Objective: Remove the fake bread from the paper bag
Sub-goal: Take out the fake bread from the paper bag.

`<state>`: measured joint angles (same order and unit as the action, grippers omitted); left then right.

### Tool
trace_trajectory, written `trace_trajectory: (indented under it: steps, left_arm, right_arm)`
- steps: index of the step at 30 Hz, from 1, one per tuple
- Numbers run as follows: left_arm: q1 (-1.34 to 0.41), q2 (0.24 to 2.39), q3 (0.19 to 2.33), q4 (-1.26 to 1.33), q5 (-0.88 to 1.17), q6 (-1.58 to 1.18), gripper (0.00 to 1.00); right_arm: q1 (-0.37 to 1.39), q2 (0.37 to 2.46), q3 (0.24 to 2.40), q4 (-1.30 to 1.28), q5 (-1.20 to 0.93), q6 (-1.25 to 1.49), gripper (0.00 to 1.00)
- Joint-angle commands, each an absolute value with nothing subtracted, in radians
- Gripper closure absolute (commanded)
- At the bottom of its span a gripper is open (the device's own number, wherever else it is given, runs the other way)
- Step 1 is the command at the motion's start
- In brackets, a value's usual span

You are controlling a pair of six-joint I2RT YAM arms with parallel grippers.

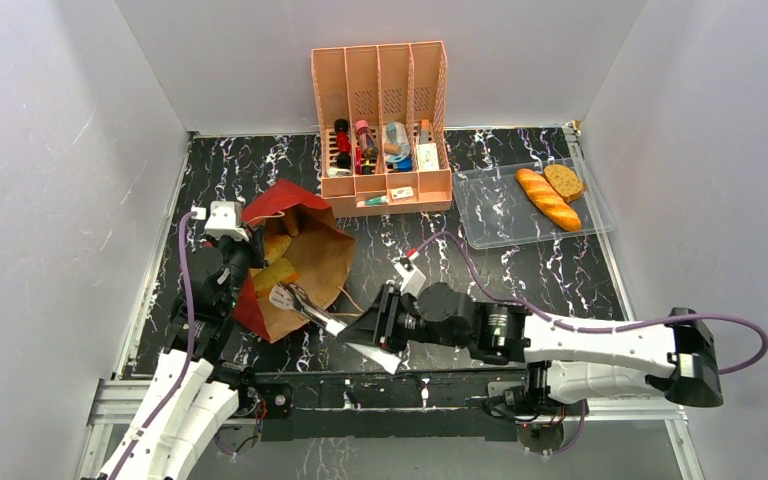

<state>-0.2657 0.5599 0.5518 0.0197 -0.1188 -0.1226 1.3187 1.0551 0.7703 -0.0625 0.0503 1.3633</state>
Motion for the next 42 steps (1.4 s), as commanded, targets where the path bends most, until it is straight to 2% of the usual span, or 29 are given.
trace_trajectory:
  steps: [1, 22, 42]
  left_arm:
    - [-0.266, 0.516, 0.565, 0.042, -0.096, -0.125, 1.0]
    - [-0.266, 0.458, 0.503, 0.038, -0.06, -0.195, 1.0]
    - [-0.266, 0.436, 0.487, 0.04, -0.039, -0.216, 1.0]
  right_arm:
    - [1.346, 1.063, 0.731, 0.118, 0.151, 1.464, 0.7]
    - [1.348, 1.322, 0.652, 0.286, 0.195, 1.762, 0.68]
    - [1.342, 1.537, 0.733, 0.369, 0.19, 1.912, 0.62]
